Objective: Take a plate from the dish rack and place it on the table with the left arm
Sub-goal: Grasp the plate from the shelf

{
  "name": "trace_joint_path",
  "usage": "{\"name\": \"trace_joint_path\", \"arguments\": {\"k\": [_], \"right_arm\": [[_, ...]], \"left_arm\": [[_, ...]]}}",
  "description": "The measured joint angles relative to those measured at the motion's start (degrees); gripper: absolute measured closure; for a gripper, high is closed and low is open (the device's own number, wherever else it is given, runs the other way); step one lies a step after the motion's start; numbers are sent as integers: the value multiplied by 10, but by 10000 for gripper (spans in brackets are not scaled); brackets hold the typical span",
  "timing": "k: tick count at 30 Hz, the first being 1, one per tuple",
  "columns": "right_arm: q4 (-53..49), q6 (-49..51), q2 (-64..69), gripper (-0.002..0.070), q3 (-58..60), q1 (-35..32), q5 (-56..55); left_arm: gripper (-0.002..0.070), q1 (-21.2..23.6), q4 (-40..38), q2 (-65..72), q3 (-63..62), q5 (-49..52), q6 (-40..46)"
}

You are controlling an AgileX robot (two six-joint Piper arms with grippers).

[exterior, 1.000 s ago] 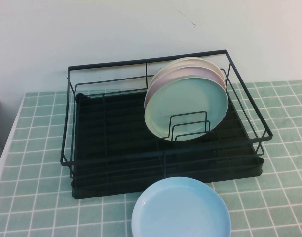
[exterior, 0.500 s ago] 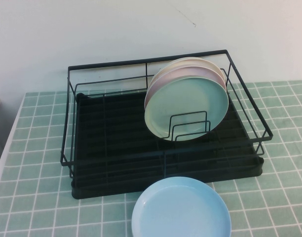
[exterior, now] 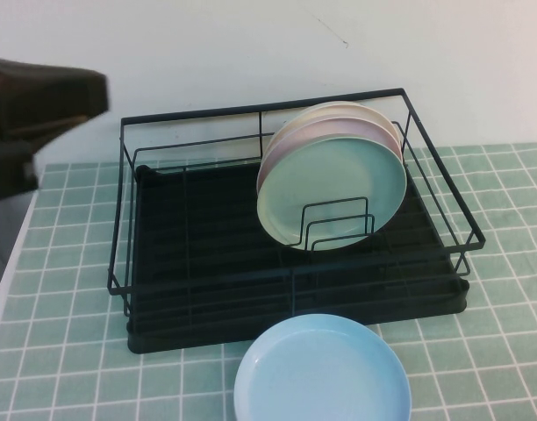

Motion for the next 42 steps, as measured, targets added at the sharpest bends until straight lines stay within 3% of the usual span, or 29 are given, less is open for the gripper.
{"name": "trace_joint_path", "arguments": {"k": [3, 7, 14, 17, 29, 42], "right_arm": [[0, 0, 0, 680, 0, 0, 0], [0, 0, 0, 680, 0, 0, 0], [0, 0, 0, 680, 0, 0, 0], [0, 0, 0, 680, 0, 0, 0], [0, 0, 0, 680, 0, 0, 0], [0, 0, 0, 680, 0, 0, 0]], "left_arm": [[678, 0, -21, 57, -17, 47, 95], [635, 0, -24, 116, -36, 51, 129], [340, -39, -5, 191, -56, 28, 159], [285, -77, 3, 219, -57, 0, 167], [261, -236, 98, 362, -62, -289, 176], [261, -267, 49, 478, -62, -461, 176]]}}
